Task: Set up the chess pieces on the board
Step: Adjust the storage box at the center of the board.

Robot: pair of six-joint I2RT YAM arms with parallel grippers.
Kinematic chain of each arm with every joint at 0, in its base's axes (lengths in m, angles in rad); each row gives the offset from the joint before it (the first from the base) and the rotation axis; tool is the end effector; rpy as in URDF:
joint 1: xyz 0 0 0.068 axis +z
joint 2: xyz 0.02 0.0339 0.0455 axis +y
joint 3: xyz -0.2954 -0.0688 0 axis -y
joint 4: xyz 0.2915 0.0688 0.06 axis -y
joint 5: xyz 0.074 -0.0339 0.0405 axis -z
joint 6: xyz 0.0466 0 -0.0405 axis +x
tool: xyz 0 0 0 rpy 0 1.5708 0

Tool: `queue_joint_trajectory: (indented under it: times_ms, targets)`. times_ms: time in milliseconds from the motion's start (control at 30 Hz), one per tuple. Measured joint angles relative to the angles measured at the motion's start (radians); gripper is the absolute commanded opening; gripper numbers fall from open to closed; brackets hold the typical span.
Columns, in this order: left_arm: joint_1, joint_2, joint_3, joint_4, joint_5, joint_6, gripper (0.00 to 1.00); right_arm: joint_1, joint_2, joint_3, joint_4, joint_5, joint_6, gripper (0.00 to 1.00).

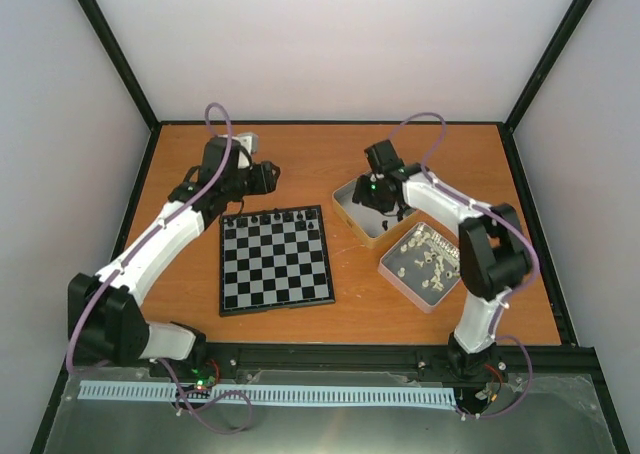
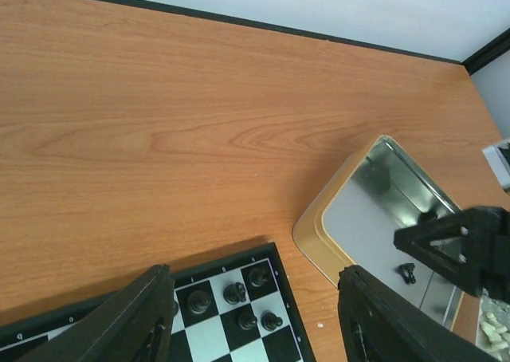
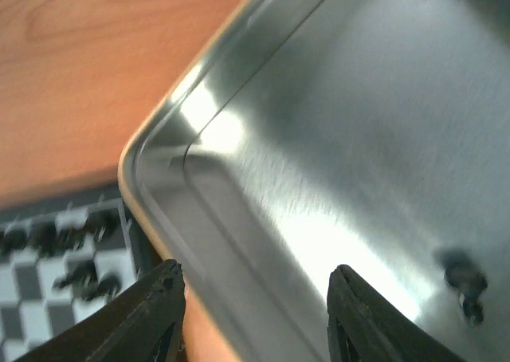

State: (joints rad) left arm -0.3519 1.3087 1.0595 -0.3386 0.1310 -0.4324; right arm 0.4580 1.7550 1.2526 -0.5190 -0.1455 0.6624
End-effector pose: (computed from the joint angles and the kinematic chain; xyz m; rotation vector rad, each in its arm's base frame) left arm 0.3178 -0.1232 0.3184 -0.0114 2.2134 -0.5866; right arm 0.3748 0.1923 0.2137 0.2199 2.6866 0.5700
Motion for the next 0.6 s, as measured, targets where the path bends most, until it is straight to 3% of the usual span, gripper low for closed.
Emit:
queue_joint_trajectory:
  times_ms: [300,467,600]
  targets:
    - [0.061,0.129,0.183,-0.136,0.009,0.01,0.59,0.001,0.369,0.463,-0.181,0.108,-0.074,0.45]
    - [0.109,0.198,0.222,-0.146,0.048,0.01,0.58,0.001,0.377,0.49,-0.277,0.122,-0.106,0.46]
    - [0.115,0.263,0.247,-0.141,0.074,0.009,0.58,-0.001,0.327,0.406,-0.341,0.153,-0.119,0.5]
